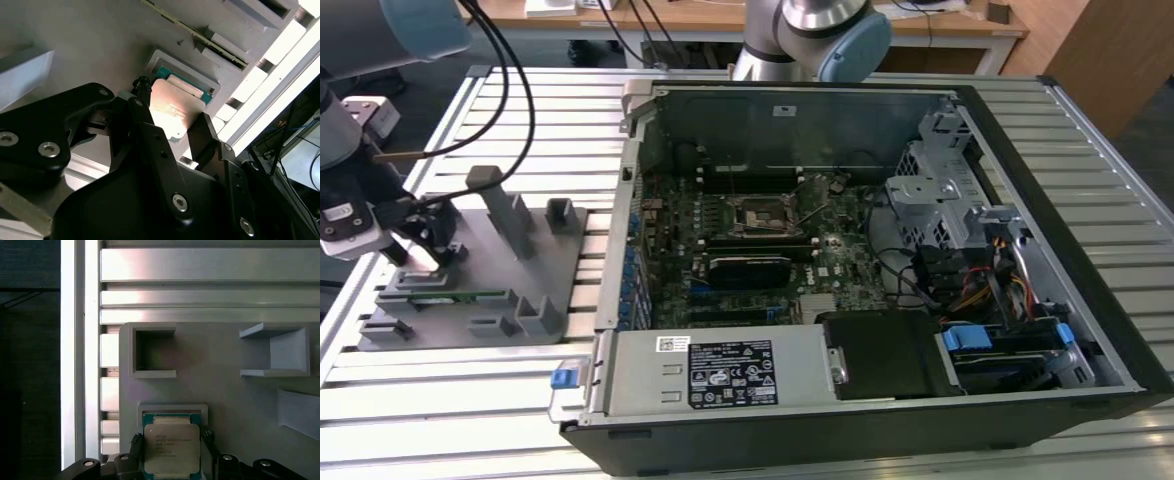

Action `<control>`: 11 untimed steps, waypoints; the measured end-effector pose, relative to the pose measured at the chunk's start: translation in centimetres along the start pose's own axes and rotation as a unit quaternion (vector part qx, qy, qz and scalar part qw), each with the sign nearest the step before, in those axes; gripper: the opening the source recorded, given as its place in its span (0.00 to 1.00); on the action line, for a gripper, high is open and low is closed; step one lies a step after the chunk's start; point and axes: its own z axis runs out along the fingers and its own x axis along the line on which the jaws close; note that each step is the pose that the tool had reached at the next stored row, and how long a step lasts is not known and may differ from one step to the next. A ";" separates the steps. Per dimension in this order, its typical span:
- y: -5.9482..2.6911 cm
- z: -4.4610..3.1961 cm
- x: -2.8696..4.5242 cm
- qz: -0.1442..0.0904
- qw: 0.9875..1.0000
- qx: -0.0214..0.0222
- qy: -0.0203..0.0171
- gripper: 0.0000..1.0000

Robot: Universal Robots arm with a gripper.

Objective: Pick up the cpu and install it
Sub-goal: 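Pick up the cpu and move it towards the insertion slot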

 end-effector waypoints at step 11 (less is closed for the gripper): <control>0.01 -0.61 0.00 0.000 1.000 0.000 0.000 0.54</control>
